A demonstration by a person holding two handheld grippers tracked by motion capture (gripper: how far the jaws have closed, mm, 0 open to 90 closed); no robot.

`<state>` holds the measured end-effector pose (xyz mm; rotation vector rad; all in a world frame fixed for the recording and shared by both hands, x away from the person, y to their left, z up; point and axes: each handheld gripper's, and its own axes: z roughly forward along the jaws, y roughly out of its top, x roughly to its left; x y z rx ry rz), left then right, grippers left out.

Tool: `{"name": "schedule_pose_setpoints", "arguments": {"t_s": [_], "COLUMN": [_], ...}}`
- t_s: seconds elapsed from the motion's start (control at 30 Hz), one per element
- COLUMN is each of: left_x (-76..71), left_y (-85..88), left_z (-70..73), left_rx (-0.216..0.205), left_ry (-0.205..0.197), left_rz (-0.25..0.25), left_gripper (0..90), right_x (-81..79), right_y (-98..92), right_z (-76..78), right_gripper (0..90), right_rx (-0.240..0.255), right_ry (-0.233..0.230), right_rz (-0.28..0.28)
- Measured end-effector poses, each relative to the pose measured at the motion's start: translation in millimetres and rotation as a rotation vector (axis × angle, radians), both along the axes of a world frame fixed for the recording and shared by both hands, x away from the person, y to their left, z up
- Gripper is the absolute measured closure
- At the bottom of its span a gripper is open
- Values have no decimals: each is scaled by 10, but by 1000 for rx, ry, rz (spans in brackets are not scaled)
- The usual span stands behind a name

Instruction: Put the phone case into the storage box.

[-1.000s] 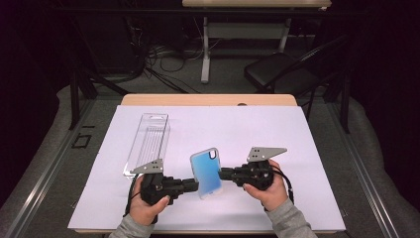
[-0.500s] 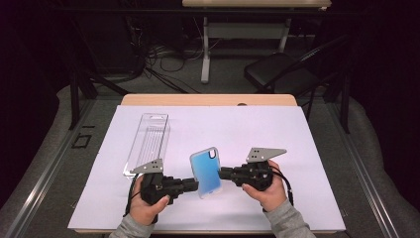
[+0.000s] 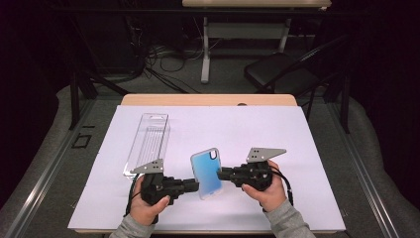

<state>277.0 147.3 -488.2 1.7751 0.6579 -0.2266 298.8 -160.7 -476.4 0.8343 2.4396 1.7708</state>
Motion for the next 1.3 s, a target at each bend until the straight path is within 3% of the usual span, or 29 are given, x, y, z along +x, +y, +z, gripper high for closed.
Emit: {"name": "schedule_pose_setpoints", "arguments": {"t_s": [1.3], "left_x": [3], "left_y": [3], "left_z": [-4], "left_rx": [-4], "left_ry": [1], "left_rz": [5], "left_gripper": [813], "right_x": [18], "right_y": [-27], "right_z": [-27], "right_gripper": [838], "right_rx": [24], "right_ry": [12], "right_rz": [10]}}
